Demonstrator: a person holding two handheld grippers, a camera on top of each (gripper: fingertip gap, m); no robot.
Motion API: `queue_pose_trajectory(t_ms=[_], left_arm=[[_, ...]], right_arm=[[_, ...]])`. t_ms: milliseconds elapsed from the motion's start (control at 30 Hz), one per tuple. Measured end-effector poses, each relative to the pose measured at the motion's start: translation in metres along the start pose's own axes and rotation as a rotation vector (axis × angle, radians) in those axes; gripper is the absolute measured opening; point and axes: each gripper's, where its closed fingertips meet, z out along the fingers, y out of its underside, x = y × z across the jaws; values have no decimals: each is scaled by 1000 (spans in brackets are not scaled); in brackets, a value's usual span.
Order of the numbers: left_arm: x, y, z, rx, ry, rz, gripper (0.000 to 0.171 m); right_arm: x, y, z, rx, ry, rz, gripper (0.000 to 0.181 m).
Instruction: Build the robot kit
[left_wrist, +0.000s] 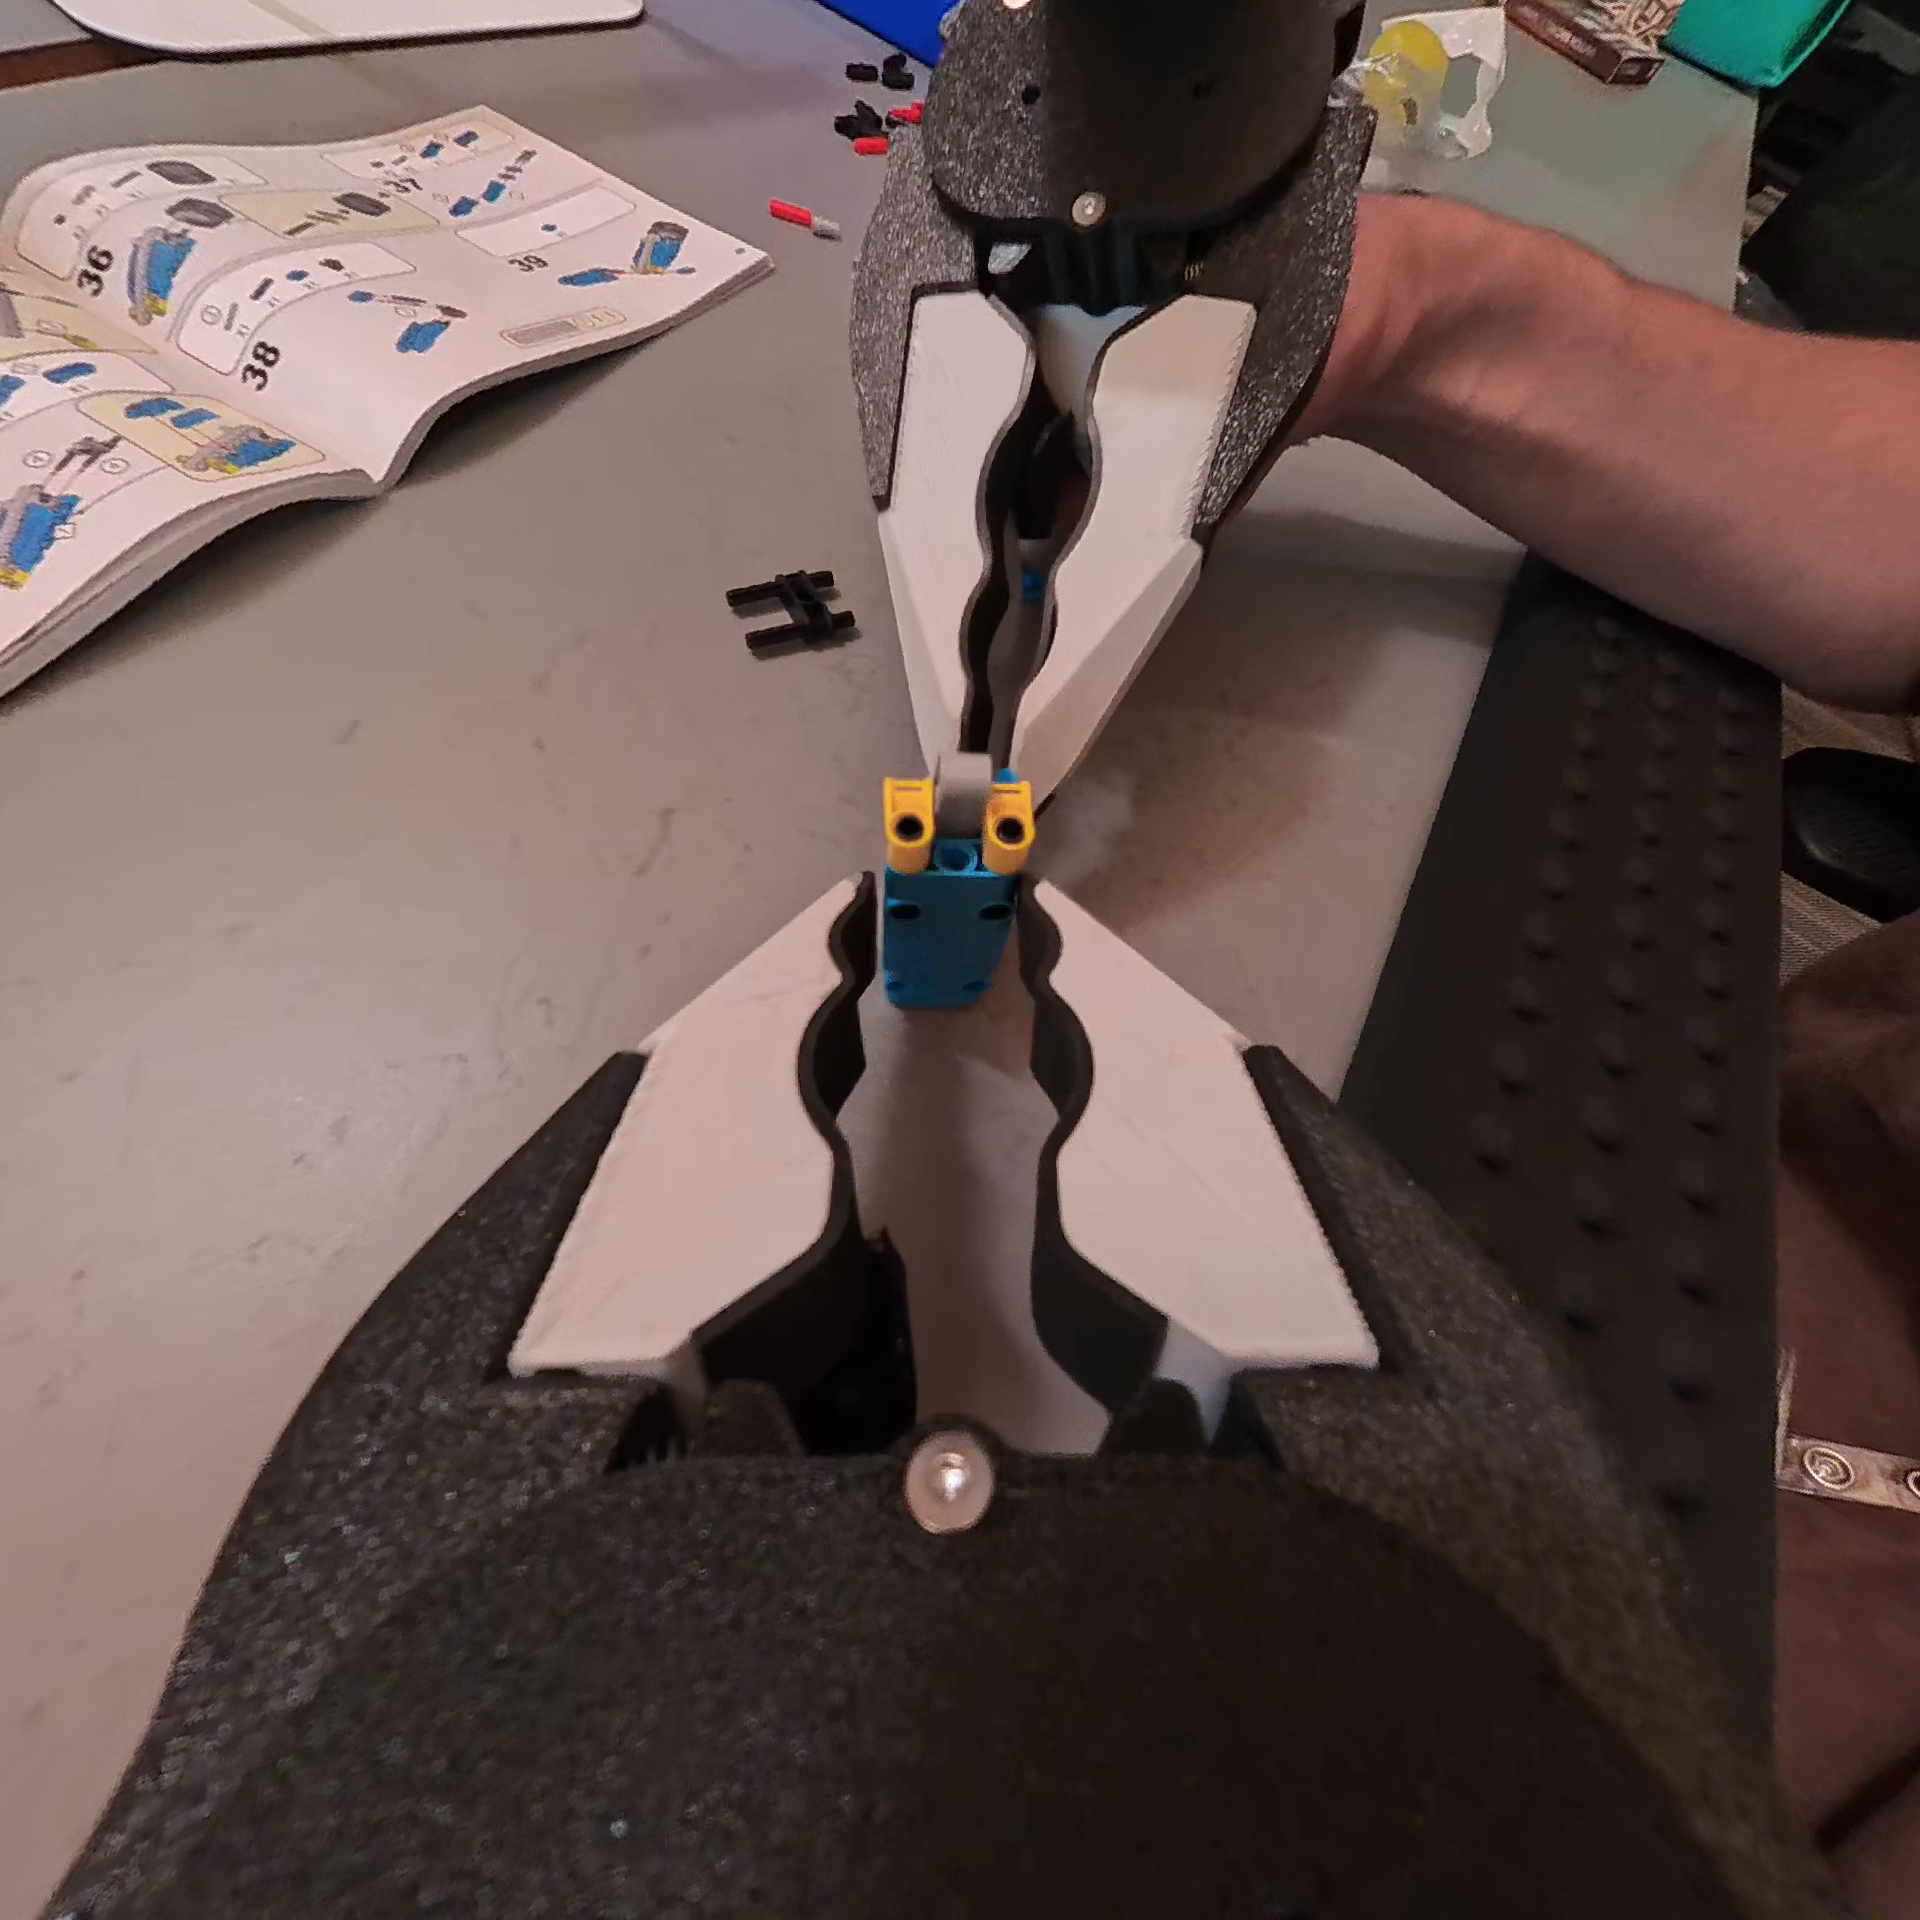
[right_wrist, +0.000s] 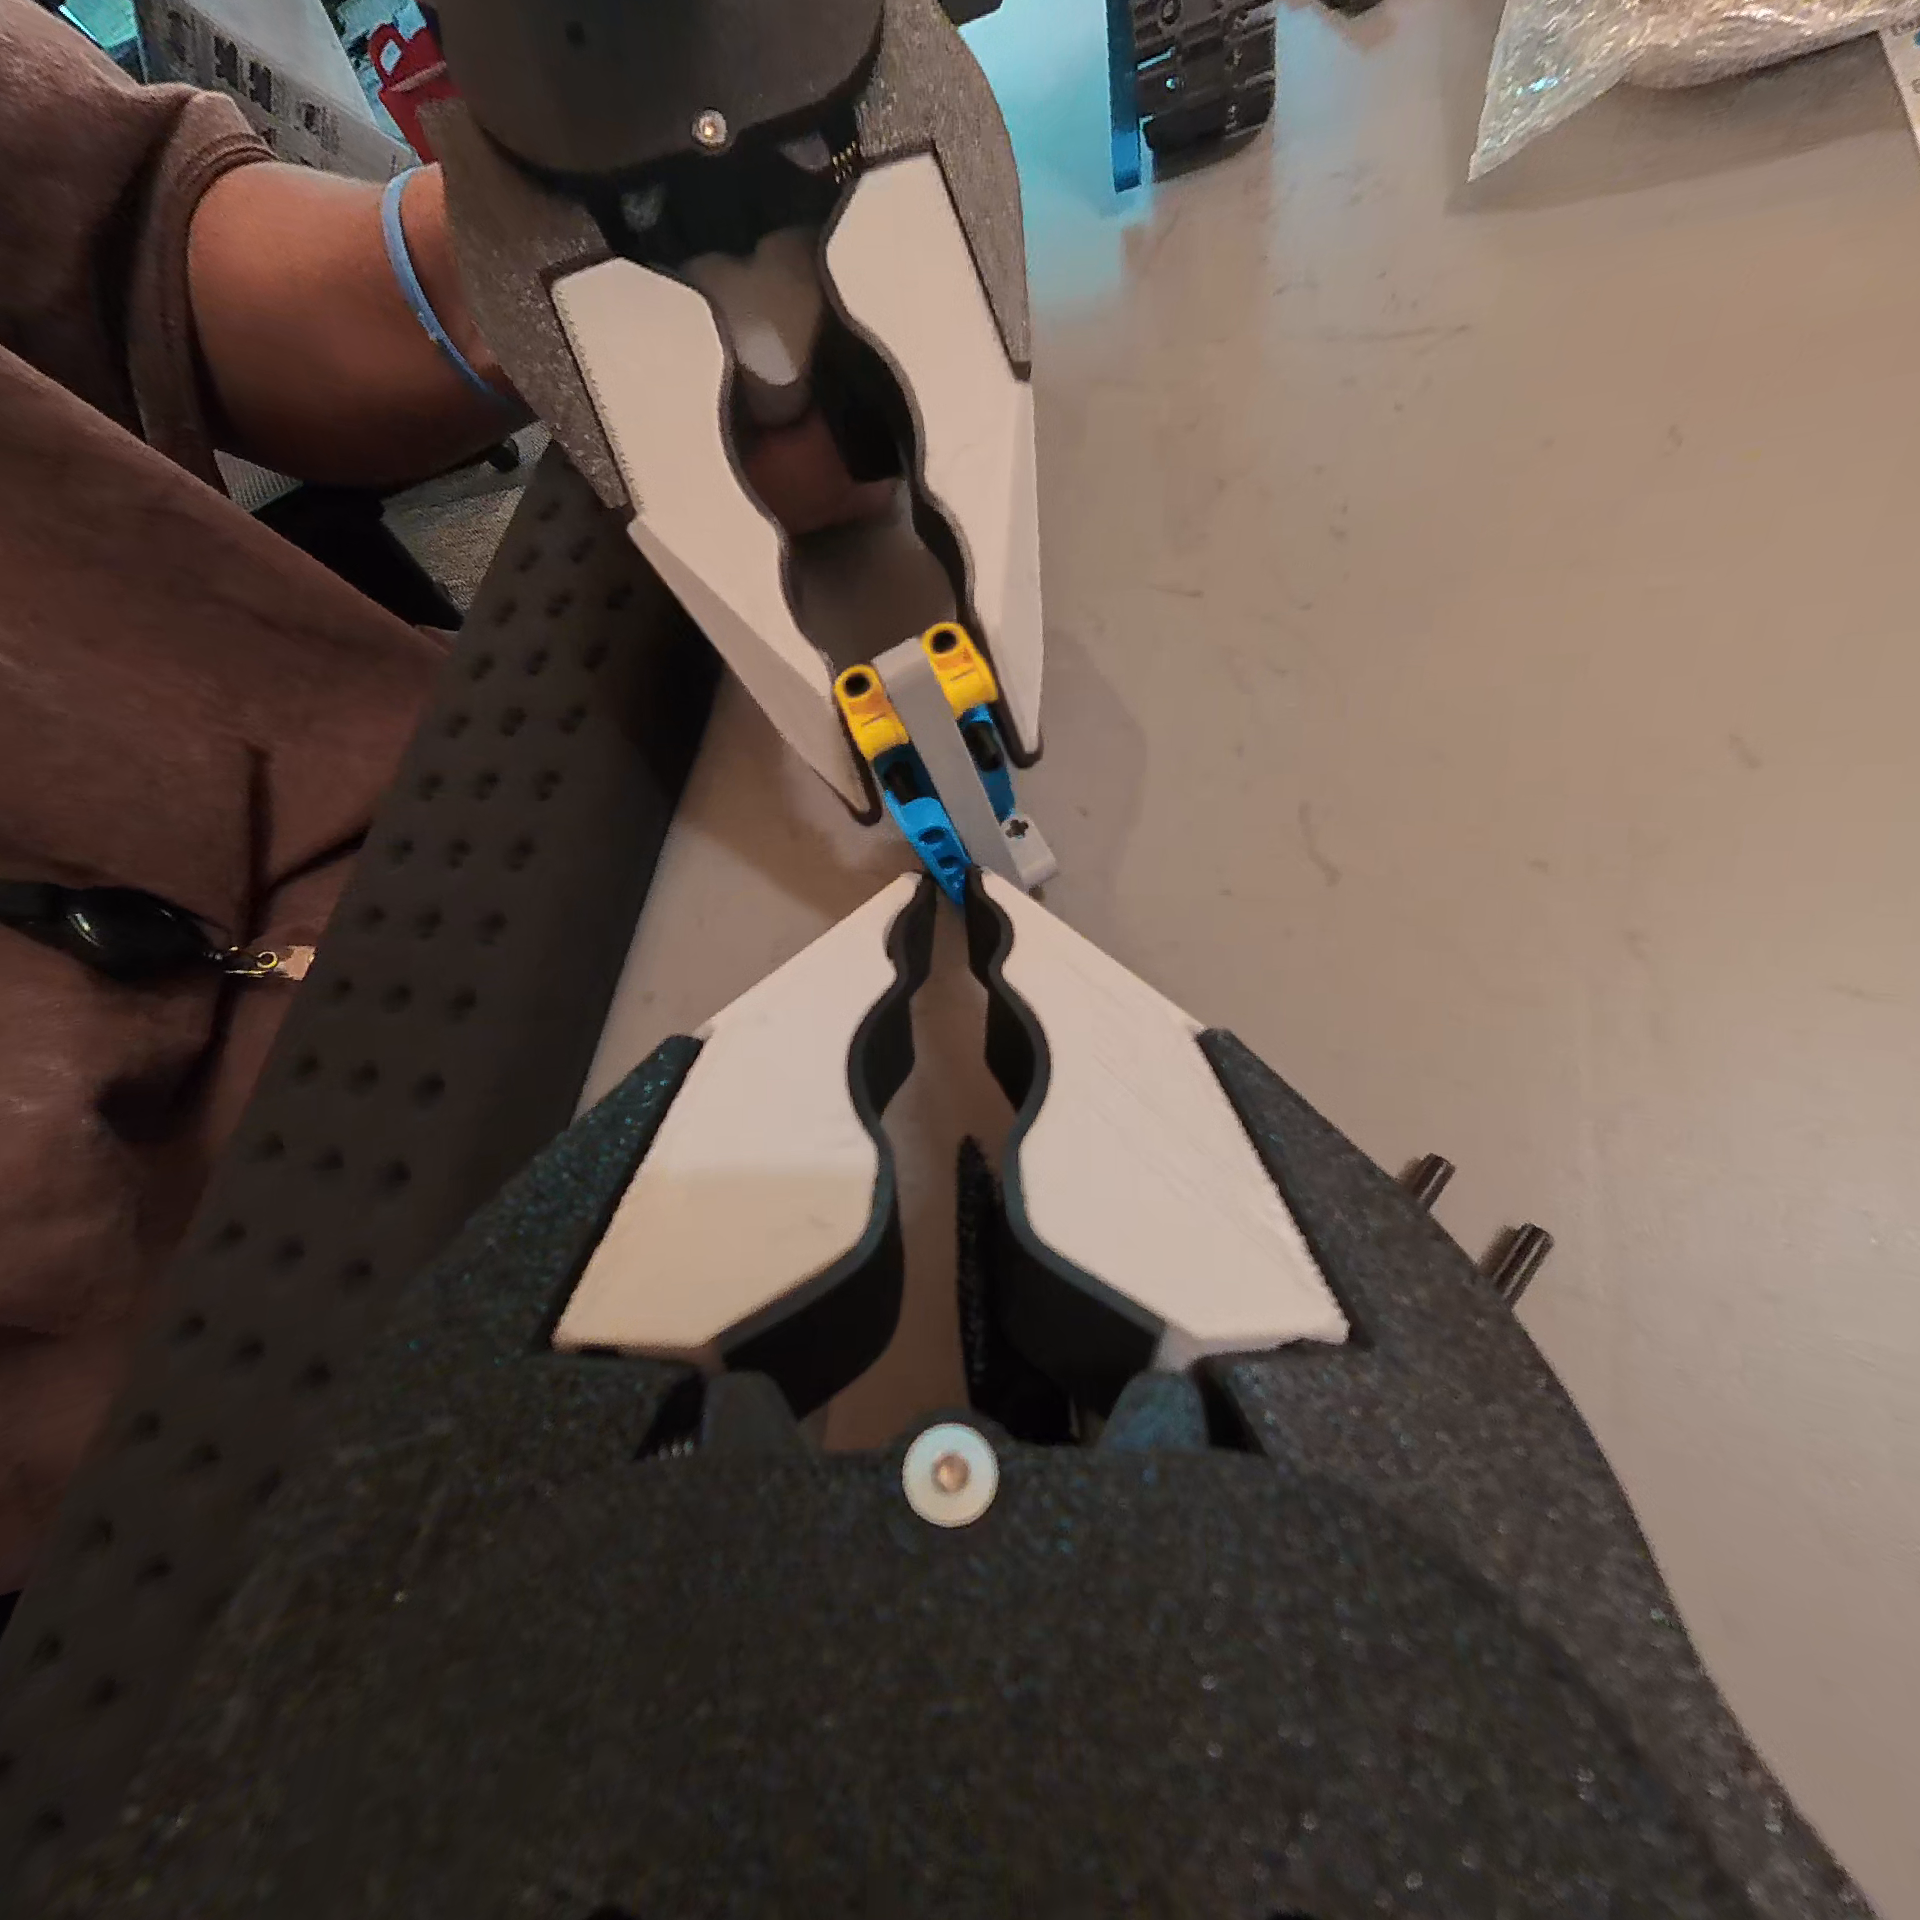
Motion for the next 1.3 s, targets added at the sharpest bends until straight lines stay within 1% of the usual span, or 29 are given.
queue_pose_trajectory(t_ms=[433,667,767,900,1033,1300], left_arm=[[2,1,-1,-3,9,26,24],[1,1,-1,-3,-6,46,23],[1,0,0,-2,-9,50,23],[0,0,1,-1,-16,45,23],[-1,-1,1,0,-11,33,23],[-2,-1,0,3,-2,11,23]], right_arm=[[-5,-2,4,-3,-11,-27,4],[-2,1,4,-160,153,-160,3],[-2,2,3,-217,191,-174,2],[-1,3,3,-255,229,-203,2],[2,2,2,-226,243,-186,4],[1,-5,-1,-119,190,-157,5]])
